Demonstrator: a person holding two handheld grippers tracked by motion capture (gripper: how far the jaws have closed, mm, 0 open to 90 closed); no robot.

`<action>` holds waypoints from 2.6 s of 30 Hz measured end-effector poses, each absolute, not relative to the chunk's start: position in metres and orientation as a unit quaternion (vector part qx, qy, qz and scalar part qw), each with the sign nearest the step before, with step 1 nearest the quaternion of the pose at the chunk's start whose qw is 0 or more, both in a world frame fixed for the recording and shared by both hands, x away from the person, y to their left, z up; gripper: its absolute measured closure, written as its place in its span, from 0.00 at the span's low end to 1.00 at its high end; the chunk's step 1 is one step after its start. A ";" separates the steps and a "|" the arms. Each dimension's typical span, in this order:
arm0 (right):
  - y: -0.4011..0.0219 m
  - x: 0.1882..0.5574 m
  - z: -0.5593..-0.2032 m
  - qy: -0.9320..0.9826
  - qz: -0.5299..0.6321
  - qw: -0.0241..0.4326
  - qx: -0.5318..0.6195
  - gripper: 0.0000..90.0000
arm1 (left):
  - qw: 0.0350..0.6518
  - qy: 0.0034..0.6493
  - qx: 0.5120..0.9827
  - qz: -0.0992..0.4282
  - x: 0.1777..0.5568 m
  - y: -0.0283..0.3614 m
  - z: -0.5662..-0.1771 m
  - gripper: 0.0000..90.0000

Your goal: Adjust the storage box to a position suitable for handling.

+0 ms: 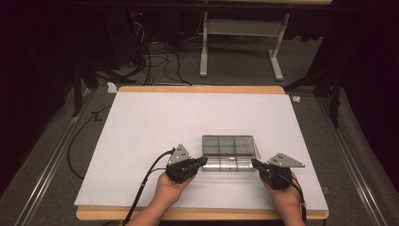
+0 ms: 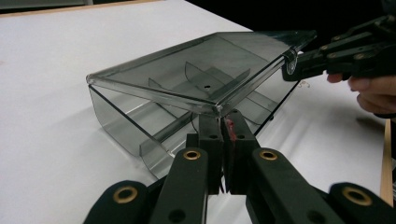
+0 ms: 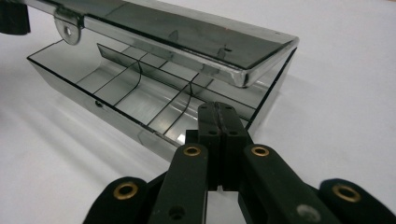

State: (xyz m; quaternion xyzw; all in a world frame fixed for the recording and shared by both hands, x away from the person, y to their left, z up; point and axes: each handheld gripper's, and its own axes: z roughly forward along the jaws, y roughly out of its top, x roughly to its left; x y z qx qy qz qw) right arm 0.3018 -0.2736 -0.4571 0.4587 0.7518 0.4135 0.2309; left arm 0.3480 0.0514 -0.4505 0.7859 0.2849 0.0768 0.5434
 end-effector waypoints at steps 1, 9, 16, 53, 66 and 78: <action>-0.272 0.303 -0.458 0.753 0.412 0.230 0.459 1.00 | 0.544 0.285 0.785 0.076 0.348 0.051 -0.450 0.97; -0.271 0.307 -0.460 0.758 0.407 0.226 0.456 1.00 | 0.548 0.281 0.784 0.076 0.349 0.048 -0.448 0.97; -0.276 0.303 -0.459 0.758 0.410 0.226 0.453 1.00 | 0.555 0.277 0.781 0.079 0.349 0.045 -0.443 0.97; -0.290 0.295 -0.459 0.753 0.420 0.225 0.454 1.00 | 0.557 0.287 0.773 0.099 0.372 0.031 -0.436 0.97; -0.292 0.289 -0.460 0.744 0.438 0.213 0.458 1.00 | 0.551 0.308 0.769 0.106 0.392 0.030 -0.438 0.97; -0.290 0.290 -0.460 0.745 0.439 0.211 0.455 1.00 | 0.532 0.325 0.772 0.120 0.410 0.023 -0.446 0.97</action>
